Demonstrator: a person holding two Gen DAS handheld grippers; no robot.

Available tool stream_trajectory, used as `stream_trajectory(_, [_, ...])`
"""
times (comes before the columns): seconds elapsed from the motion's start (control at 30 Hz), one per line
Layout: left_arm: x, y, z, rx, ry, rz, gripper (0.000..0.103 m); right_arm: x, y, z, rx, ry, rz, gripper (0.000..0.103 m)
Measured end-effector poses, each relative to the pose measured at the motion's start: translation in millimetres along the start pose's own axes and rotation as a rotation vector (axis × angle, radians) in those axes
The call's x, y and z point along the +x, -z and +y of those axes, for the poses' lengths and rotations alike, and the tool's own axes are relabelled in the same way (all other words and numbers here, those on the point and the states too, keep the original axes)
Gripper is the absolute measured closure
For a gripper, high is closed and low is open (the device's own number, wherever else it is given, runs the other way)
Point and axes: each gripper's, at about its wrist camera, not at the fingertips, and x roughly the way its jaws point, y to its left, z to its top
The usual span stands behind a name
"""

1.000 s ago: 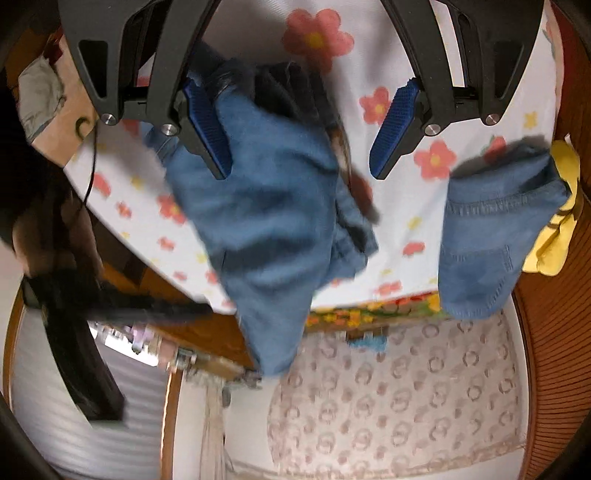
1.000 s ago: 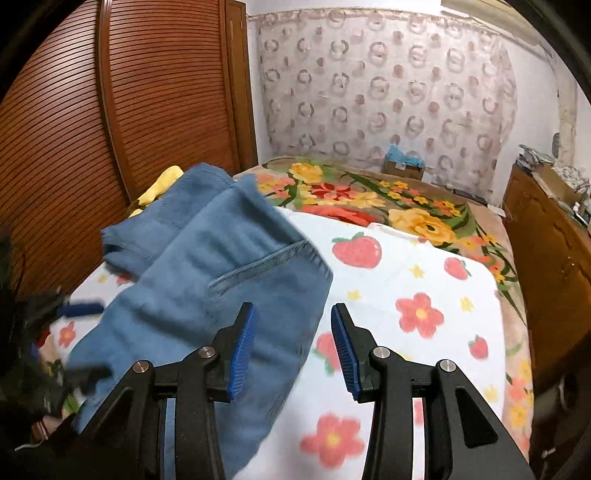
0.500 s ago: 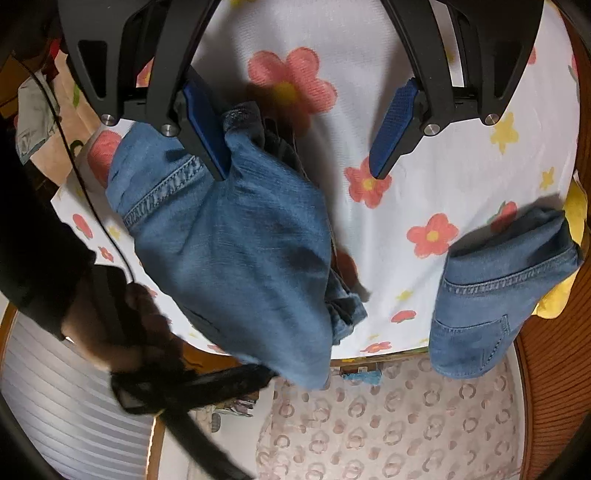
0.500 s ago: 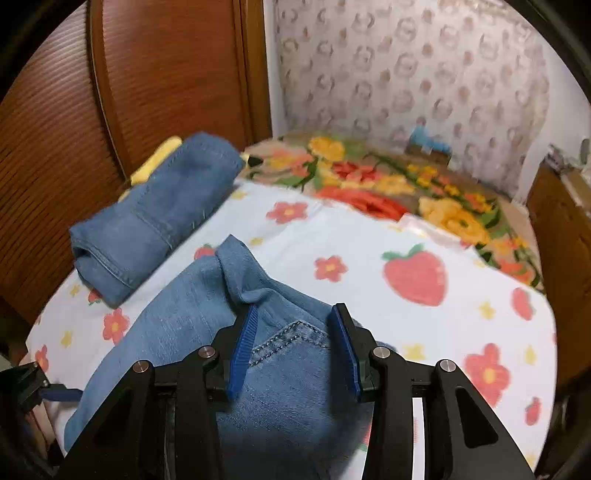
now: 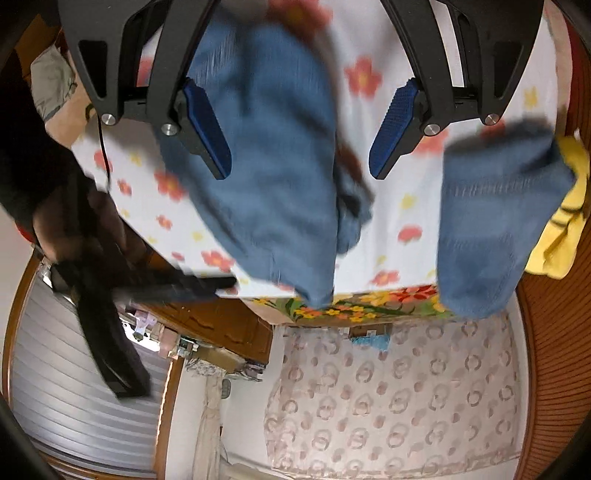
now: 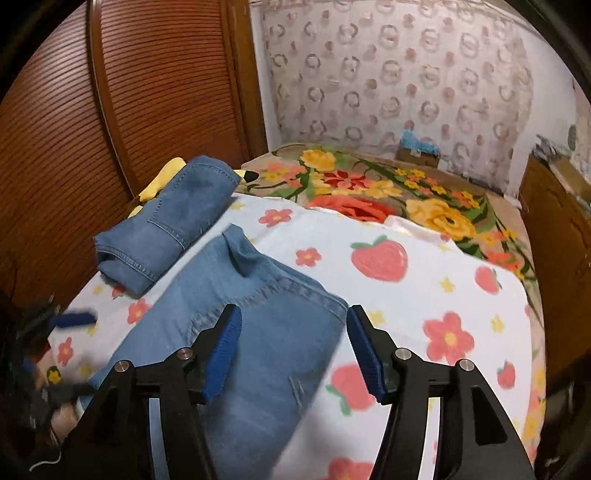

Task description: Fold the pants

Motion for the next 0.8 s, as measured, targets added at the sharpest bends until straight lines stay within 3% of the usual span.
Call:
stream_trajectory(0.27, [63,-58,13,-0.006,0.009,0.07,0.029,6,15,-27,0.061,-0.07,0.029,0.041])
stream_trajectory(0.4, [94,-63,23,-0.025,0.03,0.141,0.031,19,18,-32,0.064,-0.125,0.046,0.041])
stream_trajectory(0.47, [101,-61,27,-0.04,0.07,0.163,0.047,28,19,-32,0.065,-0.139,0.062,0.041])
stream_trajectory(0.53, [103,-59,26,-0.038,0.106,0.175,0.071,33,19,-32,0.061,-0.147,0.07,0.041])
stream_trajectory(0.6, [95,-58,20,-0.012,0.113,0.156,0.084,36,19,-32,0.069,-0.161,0.067,0.041])
stream_trajectory(0.8, [43,-51,13,-0.004,0.082,0.043,0.088,36,18,-27,0.087,-0.23,0.044,0.036])
